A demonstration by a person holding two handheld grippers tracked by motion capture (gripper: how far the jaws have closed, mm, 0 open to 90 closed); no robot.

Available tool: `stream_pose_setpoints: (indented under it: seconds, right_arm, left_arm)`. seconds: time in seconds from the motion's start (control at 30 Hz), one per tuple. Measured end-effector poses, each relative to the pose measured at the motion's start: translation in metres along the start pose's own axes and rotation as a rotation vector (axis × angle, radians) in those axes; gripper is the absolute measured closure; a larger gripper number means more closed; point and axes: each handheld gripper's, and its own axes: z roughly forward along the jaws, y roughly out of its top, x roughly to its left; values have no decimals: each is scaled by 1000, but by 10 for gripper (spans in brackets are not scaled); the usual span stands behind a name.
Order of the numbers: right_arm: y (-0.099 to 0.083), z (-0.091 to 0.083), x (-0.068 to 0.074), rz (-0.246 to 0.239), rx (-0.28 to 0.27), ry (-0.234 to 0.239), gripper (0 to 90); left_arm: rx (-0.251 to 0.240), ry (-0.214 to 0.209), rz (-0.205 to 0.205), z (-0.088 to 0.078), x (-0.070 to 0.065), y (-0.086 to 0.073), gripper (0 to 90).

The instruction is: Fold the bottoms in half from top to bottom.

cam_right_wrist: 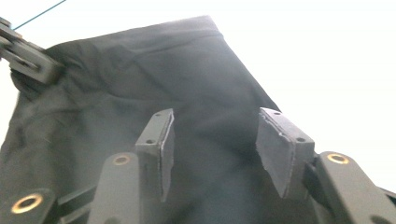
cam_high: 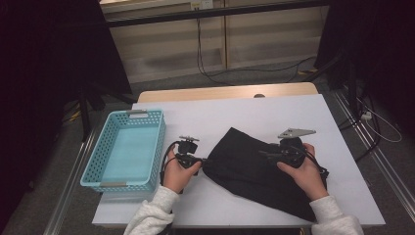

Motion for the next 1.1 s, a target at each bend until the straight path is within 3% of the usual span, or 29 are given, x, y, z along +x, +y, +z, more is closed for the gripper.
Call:
stream_pose_setpoints:
  seconds: [0.07, 0.13, 0.27, 0.43, 0.6, 0.63, 0.73, 0.83, 0.97, 1.1]
  right_arm:
    - [-1, 0, -2, 3, 6, -12, 444]
    - [-2, 1, -3, 2, 9, -16, 444]
    - [-2, 2, -2, -3, 14, -23, 441]
    - [-3, 5, -1, 1, 6, -23, 460]
    - [0, 11, 5, -3, 2, 16, 492]
    - [1, 14, 7, 0, -1, 32, 498]
    - [4, 21, 12, -15, 8, 50, 511]
    - [7, 30, 13, -5, 8, 73, 540]
    - [11, 45, 15, 3, 14, 99, 565]
    - [14, 60, 20, -37, 58, 90, 602]
  left_arm:
    - [5, 7, -9, -6, 5, 1, 881]
    - [5, 54, 0, -12, 9, 1, 882]
    - [-8, 97, -11, -20, 16, 0, 884]
    - [-22, 127, -11, -24, 16, -2, 883]
    - [-41, 133, 7, -25, 13, -3, 857]
    - [-62, 151, 21, -26, 12, -2, 792]
    - [-84, 112, 28, -28, 6, -2, 653]
    - [-101, 102, 83, -29, -3, -4, 503]
    - [-119, 84, 122, -28, -10, -8, 411]
    - [-119, 85, 134, -27, -11, -11, 376]
